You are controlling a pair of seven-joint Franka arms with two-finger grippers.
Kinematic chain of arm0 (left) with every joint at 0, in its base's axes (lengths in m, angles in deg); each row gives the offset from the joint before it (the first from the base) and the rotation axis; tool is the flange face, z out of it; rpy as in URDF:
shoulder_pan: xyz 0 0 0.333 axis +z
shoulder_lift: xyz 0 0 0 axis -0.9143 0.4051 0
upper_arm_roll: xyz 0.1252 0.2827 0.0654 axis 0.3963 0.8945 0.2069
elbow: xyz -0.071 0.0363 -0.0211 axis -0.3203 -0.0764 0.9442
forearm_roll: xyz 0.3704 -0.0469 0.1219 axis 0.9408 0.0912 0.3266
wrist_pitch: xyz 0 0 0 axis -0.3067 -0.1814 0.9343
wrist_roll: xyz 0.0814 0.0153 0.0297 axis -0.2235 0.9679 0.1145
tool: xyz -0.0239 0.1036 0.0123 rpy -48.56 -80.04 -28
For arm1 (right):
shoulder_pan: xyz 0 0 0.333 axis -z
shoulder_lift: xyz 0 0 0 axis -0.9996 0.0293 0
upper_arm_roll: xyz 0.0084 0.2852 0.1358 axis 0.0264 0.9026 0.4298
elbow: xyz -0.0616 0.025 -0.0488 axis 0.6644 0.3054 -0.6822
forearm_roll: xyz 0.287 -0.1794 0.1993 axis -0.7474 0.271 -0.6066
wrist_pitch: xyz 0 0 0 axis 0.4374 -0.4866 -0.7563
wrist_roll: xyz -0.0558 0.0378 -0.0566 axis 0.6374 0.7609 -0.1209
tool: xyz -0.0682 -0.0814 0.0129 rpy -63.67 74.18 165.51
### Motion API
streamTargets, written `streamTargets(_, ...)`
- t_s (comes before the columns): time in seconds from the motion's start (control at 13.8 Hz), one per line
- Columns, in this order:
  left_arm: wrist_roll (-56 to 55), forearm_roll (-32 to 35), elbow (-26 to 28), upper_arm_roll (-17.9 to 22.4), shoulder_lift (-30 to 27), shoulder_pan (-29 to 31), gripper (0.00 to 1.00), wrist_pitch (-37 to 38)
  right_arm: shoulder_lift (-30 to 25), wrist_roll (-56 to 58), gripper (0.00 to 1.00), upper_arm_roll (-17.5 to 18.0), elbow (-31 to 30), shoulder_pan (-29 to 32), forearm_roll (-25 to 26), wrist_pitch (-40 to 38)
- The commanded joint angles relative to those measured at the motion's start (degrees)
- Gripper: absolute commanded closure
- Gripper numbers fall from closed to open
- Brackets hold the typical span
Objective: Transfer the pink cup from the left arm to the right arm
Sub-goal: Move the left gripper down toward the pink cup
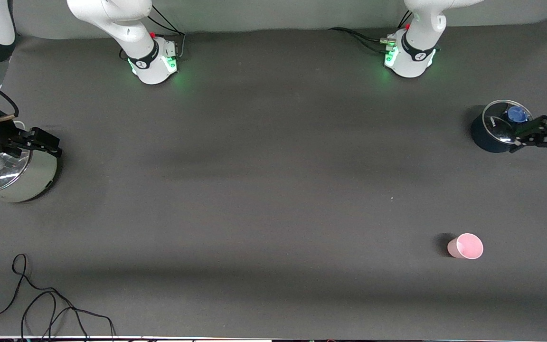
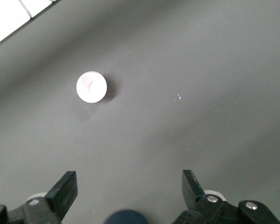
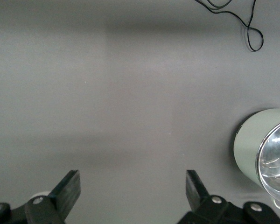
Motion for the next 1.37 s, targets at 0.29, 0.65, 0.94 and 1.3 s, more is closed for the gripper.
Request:
streamTargets(0.29,32.82,-17.36,-1.06,-0.2,13.68,12.68,0.0,-5.63,0.34,0.29,0.0,-0.3,1.08,-0.48,-0.09,-0.9)
streamTargets(0.65,58.03,-35.45,-1.23,-0.29,27.38,16.9,0.0,-12.93,0.34,0.2,0.0,-0.3,1.08,-0.56,-0.09,-0.9)
streamTargets(0.94,74.85,-46.37,-1.32,-0.29,35.57,18.49,0.0,-15.04,0.34,0.29,0.0,-0.3,1.08,-0.56,-0.09,-0.9)
streamTargets(1.3,83.65,-54.01,-1.41,-0.73,41.9,19.02,0.0,-15.75,0.34,0.29,0.0,-0.3,1.08,-0.48,-0.09,-0.9)
